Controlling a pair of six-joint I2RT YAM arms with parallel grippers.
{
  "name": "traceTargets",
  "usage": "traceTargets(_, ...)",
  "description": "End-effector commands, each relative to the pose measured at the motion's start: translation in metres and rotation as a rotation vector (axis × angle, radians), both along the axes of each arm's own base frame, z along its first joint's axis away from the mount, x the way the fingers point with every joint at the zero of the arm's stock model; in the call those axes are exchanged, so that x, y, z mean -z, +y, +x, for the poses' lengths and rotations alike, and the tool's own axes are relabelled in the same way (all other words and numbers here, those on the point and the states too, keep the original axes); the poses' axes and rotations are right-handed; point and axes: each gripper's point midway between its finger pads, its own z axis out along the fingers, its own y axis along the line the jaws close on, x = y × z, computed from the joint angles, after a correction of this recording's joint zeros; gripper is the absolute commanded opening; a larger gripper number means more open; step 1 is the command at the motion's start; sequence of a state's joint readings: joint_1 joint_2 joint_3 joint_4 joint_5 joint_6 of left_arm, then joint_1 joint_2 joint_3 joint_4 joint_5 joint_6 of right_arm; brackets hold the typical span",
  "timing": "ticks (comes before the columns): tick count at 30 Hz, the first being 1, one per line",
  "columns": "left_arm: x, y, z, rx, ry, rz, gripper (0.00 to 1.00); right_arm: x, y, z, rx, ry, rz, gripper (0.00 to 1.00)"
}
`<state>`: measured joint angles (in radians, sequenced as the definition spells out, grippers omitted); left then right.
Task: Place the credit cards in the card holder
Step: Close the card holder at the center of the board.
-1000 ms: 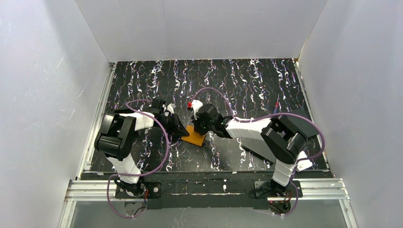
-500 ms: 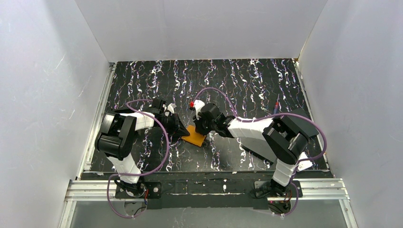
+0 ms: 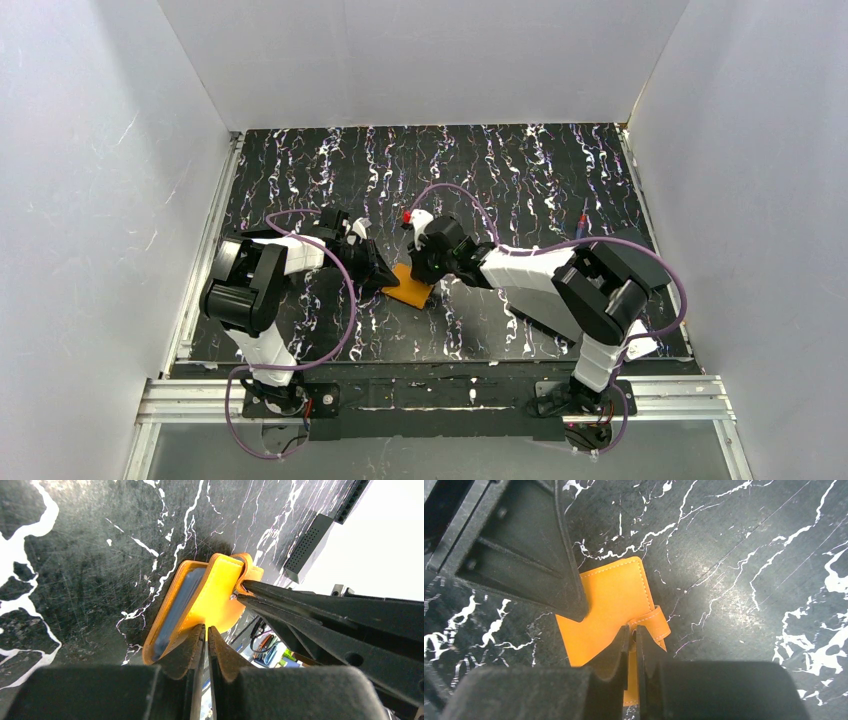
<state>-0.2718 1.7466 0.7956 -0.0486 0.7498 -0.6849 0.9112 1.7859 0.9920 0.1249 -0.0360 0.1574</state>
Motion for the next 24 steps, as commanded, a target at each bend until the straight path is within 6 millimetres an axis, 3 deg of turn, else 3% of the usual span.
traceTargets(1,0.033,0.018,-0.014,-0.012,0.058,0.139,0.07,0.066,-0.043,-0.074,-0.007,0.431,-0.113,0.02)
traceTargets(5,0.034,0.018,-0.015,-0.012,0.058,0.141,0.07,0.055,-0.035,-0.08,-0.021,0.543,-0.011,0.09)
traceTargets(12,0.033,0.017,-0.015,-0.013,0.056,0.136,0.07,0.059,-0.036,-0.076,0.007,0.596,0.044,0.24)
traceTargets(20,0.033,0.017,-0.015,-0.009,0.059,0.133,0.08,0.056,-0.042,-0.062,0.077,0.619,0.096,0.29)
traceTargets(22,0.033,0.017,-0.015,-0.01,0.06,0.132,0.08,0.059,-0.042,-0.063,0.084,0.636,0.098,0.26)
traceTargets(23,0.033,0.017,-0.015,-0.009,0.059,0.133,0.08,0.059,-0.041,-0.061,0.096,0.646,0.115,0.19)
traceTargets(24,0.034,0.017,-0.015,-0.009,0.06,0.132,0.08,0.056,-0.039,-0.053,0.134,0.643,0.141,0.04)
